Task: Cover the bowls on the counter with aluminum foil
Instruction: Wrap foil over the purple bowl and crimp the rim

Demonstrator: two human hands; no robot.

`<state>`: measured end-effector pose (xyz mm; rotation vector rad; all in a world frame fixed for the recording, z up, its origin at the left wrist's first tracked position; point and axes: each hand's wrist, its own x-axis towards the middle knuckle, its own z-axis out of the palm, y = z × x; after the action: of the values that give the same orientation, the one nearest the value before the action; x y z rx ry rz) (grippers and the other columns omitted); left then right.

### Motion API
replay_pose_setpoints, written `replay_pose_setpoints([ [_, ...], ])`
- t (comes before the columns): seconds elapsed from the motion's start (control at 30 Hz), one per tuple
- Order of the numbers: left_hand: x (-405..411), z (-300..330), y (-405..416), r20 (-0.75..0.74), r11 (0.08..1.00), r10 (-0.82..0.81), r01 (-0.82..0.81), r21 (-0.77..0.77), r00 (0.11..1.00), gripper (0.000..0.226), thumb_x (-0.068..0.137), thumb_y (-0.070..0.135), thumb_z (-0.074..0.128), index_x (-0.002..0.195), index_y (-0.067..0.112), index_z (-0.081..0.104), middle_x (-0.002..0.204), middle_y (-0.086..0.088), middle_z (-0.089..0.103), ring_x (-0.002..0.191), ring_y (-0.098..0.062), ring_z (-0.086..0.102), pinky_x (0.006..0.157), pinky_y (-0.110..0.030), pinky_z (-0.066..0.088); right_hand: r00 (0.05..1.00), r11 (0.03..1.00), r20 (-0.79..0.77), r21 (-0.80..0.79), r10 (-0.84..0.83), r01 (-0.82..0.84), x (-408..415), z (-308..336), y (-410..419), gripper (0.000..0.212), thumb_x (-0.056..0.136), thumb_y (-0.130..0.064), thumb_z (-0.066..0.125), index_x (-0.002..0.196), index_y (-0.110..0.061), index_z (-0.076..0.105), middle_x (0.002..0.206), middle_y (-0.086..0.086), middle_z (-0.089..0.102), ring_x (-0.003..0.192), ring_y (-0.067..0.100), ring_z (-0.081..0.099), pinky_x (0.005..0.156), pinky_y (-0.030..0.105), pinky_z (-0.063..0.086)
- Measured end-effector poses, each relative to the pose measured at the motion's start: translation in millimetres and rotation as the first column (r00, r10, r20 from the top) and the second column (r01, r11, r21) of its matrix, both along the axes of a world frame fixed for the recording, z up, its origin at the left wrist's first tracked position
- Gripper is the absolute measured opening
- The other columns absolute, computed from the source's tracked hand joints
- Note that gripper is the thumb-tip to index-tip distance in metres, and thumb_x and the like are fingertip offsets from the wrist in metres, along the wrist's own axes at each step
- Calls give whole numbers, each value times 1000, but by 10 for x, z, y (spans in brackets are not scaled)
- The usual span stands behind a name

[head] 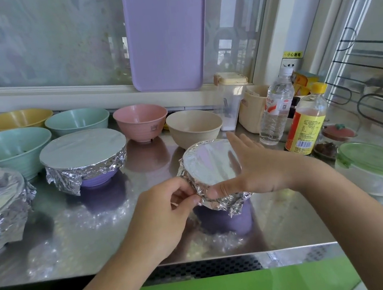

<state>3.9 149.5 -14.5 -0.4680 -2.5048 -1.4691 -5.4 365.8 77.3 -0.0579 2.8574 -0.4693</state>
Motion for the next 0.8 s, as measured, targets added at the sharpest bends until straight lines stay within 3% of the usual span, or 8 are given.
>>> replay_pose_setpoints([
  [0.17, -17, -14, -14, -21, 1000, -10, 9, -6, 1000, 18, 90, 24, 81, 78, 32, 70, 84, 16, 72, 77, -3, 68, 67, -16, 45, 999, 998, 24, 54, 26, -28, -70, 73, 27, 164, 50, -94, 77, 164, -32, -23, 177, -9, 1, 163, 24, 1, 130, 53, 16],
  [0.27, -61, -28, -6, -115, 999, 38, -39, -4, 993, 20, 85, 23, 84, 78, 34, 70, 102, 22, 62, 93, -3, 65, 74, -17, 48, 999, 997, 15, 63, 35, -36, -94, 99, 70, 161, 49, -93, 79, 165, -35, -16, 176, -6, 7, 160, 28, 14, 127, 53, 24],
  [0.37, -96, -32, 25, -160, 998, 54, -55, -5, 986, 22, 82, 22, 87, 77, 33, 69, 112, 24, 57, 102, -2, 62, 87, -28, 53, 998, 996, 0, 60, 64, -64, -105, 108, 105, 158, 47, -93, 79, 165, -39, -11, 173, -6, 14, 156, 28, 22, 125, 53, 29],
  [0.43, -116, -33, 47, -146, 999, 43, -41, 17, 988, 23, 80, 21, 89, 76, 31, 68, 113, 23, 59, 99, -4, 64, 86, -35, 55, 996, 994, 0, 62, 92, -92, -109, 106, 122, 156, 48, -91, 81, 164, -40, -10, 172, -8, 17, 154, 26, 24, 124, 51, 30],
  [0.6, -190, -24, 42, -20, 995, 96, -95, 30, 995, 32, 71, 30, 95, 80, 31, 64, 89, 15, 70, 77, -4, 68, 70, -29, 52, 993, 992, -2, 26, 121, -121, -117, 92, 193, 158, 44, -91, 83, 163, -45, -10, 174, -13, 7, 160, 24, 16, 127, 53, 25],
  [0.8, -197, 16, 48, 37, 1000, 11, -11, 2, 999, 26, 71, 23, 95, 78, 27, 70, 75, 16, 75, 73, -3, 71, 72, -23, 55, 988, 988, -2, 2, 157, -157, -125, 94, 241, 157, 41, -91, 83, 163, -49, -7, 173, -16, 8, 160, 22, 16, 128, 52, 25],
])
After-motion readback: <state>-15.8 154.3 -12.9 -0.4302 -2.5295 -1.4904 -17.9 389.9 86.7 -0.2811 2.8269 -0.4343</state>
